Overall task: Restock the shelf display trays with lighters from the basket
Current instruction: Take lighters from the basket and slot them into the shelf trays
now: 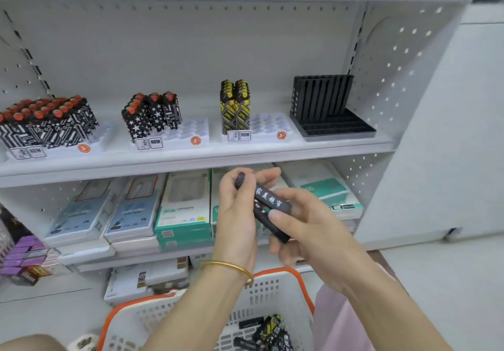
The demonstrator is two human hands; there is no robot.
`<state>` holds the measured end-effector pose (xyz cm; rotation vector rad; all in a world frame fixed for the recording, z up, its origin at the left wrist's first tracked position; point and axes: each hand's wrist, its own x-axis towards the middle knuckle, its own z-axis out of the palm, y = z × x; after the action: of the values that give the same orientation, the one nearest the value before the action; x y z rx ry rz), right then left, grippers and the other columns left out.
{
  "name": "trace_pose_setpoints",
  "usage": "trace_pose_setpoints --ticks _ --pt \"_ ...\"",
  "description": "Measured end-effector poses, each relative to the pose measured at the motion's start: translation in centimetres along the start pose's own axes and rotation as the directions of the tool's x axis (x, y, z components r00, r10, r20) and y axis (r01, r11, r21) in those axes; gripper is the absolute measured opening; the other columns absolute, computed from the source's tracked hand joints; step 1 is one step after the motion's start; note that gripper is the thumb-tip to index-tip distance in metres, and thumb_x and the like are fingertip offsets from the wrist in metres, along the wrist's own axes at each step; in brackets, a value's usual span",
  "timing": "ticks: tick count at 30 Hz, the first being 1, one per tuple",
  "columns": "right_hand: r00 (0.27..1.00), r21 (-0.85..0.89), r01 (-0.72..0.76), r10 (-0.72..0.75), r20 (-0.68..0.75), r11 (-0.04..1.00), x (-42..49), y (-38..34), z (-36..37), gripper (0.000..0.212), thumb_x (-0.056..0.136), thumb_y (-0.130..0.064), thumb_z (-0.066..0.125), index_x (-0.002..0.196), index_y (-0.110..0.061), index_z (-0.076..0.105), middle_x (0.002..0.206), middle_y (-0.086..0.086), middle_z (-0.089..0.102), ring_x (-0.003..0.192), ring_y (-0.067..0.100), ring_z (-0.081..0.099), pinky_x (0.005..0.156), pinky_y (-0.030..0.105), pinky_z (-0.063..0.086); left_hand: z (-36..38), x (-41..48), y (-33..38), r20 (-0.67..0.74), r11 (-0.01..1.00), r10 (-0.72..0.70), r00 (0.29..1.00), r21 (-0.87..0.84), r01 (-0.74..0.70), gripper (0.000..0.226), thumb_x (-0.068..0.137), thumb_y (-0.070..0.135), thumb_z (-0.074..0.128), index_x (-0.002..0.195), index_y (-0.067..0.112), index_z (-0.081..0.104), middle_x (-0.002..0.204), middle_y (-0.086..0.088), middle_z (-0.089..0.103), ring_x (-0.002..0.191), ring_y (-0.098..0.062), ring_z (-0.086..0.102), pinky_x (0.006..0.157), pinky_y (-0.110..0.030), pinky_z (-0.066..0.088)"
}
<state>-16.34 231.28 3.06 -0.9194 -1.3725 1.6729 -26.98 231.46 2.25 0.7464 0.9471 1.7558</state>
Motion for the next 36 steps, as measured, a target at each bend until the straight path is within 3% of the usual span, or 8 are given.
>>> trace_pose_setpoints --ticks 4,7,11,14,17,21,28,36 --pt "0.988 -0.231 0.040 -0.073 -0.137 0.972 0.9 -0.4 -3.1 0.012 0.093 -0.004 0.051 0.101 -0.007 0.059 0.054 0.005 0.055 0.036 0.010 0.041 0.039 0.019 0.035 -0.4 0.4 -1.3 0.071 0.980 -0.048 0.996 0.197 0.033 0.005 0.095 0.012 0.049 0.091 0.014 0.053 0.086 -0.002 0.066 0.080 -0.015 0.063 0.069 -0.034 0.054" --pt "0.987 -0.339 0.036 -0.087 -0.136 0.940 1.4 -1.0 -4.9 0.012 0.091 -0.004 0.054 0.099 -0.010 0.061 0.061 0.006 0.058 0.041 0.011 0.045 0.038 0.020 0.035 -0.8 0.9 -1.3 0.170 0.918 -0.131 0.977 0.393 0.055 0.011 0.090 0.003 0.055 0.093 0.013 0.056 0.086 -0.005 0.061 0.073 -0.011 0.064 0.054 -0.025 0.054" --pt "0.983 -0.361 0.072 -0.127 -0.131 0.930 1.9 -1.5 -5.9 0.024 0.084 -0.001 0.063 0.104 -0.014 0.058 0.064 0.000 0.060 0.048 0.010 0.051 0.044 0.022 0.040 -0.7 1.6 -1.3 0.206 0.882 -0.161 0.965 0.470 0.047 0.018 0.086 -0.003 0.059 0.092 0.014 0.059 0.089 -0.008 0.067 0.073 -0.012 0.067 0.059 -0.026 0.055" --pt "0.973 -0.384 0.076 -0.152 -0.172 0.920 2.0 -1.8 -6.7 0.032 0.081 0.000 0.067 0.105 -0.018 0.056 0.072 0.003 0.063 0.049 0.007 0.050 0.051 0.019 0.044 -1.0 2.1 -1.4 0.177 0.849 -0.072 0.982 0.528 -0.033 0.022 0.084 -0.002 0.062 0.089 0.019 0.062 0.088 -0.003 0.070 0.080 -0.014 0.068 0.066 -0.025 0.054" --pt "0.953 -0.463 0.092 -0.213 -0.216 0.881 2.2 -2.0 -7.5 0.031 0.079 0.000 0.069 0.099 -0.020 0.059 0.076 -0.003 0.063 0.055 0.001 0.052 0.053 0.014 0.045 -1.2 2.5 -1.2 0.187 0.808 0.017 0.982 0.576 -0.124 0.029 0.081 -0.004 0.065 0.083 0.025 0.064 0.084 0.004 0.066 0.071 -0.008 0.062 0.063 -0.017 0.050" --pt "0.912 -0.598 0.126 -0.329 -0.244 0.791 2.5 -2.2 -7.8 0.022 0.076 -0.006 0.072 0.085 -0.025 0.068 0.079 -0.010 0.064 0.072 0.006 0.053 0.062 0.010 0.044 -0.9 2.7 -0.7 0.285 0.797 0.007 0.958 0.577 -0.178 0.036 0.077 -0.005 0.068 0.077 0.030 0.068 0.074 0.013 0.065 0.072 -0.008 0.060 0.068 -0.021 0.052" --pt "0.929 -0.567 0.181 -0.328 -0.169 0.804 2.9 -1.2 -6.4 0.020 0.076 -0.009 0.072 0.090 -0.023 0.070 0.082 -0.006 0.068 0.078 0.011 0.059 0.067 0.028 0.052 0.1 3.0 -1.0 0.369 0.782 0.004 0.929 0.578 -0.233 0.034 0.079 -0.005 0.067 0.091 0.028 0.064 0.092 0.007 0.068 0.090 -0.009 0.064 0.081 -0.022 0.051" --pt "0.937 -0.459 0.216 -0.315 -0.149 0.862 3.2 -1.8 -5.9 0.023 0.080 -0.002 0.068 0.093 -0.021 0.068 0.082 0.004 0.067 0.063 0.009 0.055 0.053 0.022 0.049 -0.1 3.1 -0.9 0.331 0.787 0.024 0.943 0.575 -0.222 0.029 0.078 0.001 0.071 0.087 0.028 0.062 0.090 0.005 0.068 0.082 -0.013 0.061 0.075 -0.031 0.054"
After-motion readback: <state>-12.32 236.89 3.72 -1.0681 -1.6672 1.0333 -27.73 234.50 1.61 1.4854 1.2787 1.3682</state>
